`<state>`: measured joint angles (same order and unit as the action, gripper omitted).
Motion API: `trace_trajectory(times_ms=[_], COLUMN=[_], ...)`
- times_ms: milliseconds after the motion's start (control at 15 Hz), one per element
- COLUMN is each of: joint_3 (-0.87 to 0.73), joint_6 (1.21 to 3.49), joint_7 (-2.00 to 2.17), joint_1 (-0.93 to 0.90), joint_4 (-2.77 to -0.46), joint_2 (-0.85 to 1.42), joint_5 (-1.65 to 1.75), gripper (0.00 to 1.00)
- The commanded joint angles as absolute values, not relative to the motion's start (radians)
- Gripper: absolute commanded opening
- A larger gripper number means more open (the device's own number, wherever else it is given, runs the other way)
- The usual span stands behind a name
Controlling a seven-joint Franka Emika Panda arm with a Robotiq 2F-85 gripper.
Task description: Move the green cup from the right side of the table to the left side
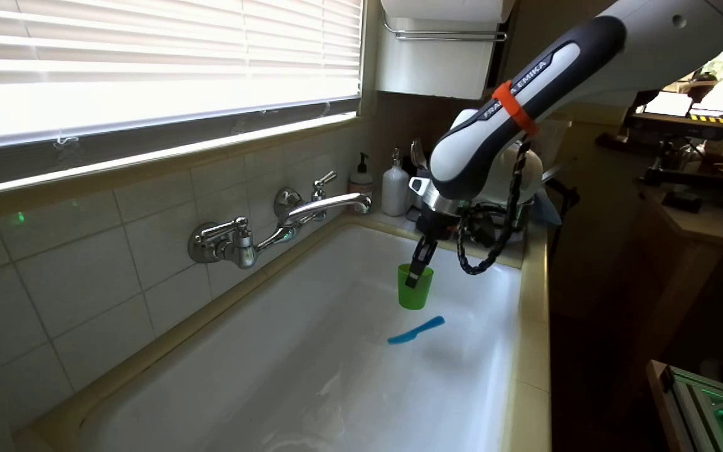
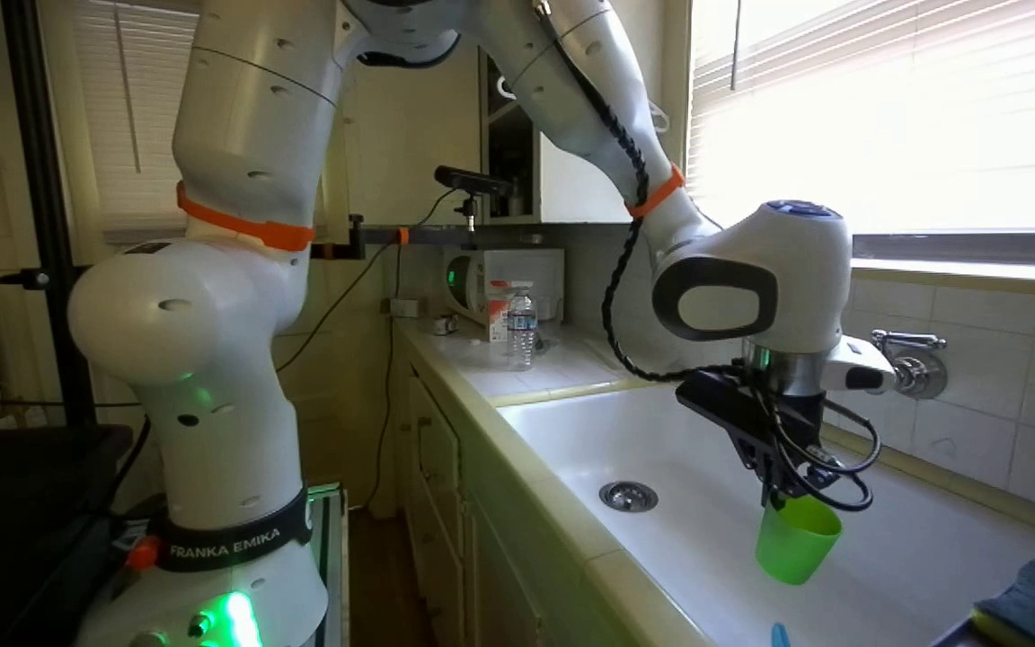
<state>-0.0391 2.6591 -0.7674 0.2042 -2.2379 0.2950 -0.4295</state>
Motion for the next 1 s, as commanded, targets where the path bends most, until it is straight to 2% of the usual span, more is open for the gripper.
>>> trace_trajectory(times_ms=[0, 733, 800, 933], joint_3=[0.02, 0.123, 0.125, 0.127], joint_6=[2.722, 2.766, 2.768, 2.768], joint_7=[-0.823, -0.9, -0.865, -0.866], joint_1=[0.258, 0.356, 0.35, 0.357], joint_4=[-2.181, -2.068, -2.098, -2.088], joint_2=[0.396, 0.575, 0.542, 0.557], joint_5=[-0.433, -0.337, -0.339, -0.328], gripper=[0.01, 0.01, 0.05, 0.05])
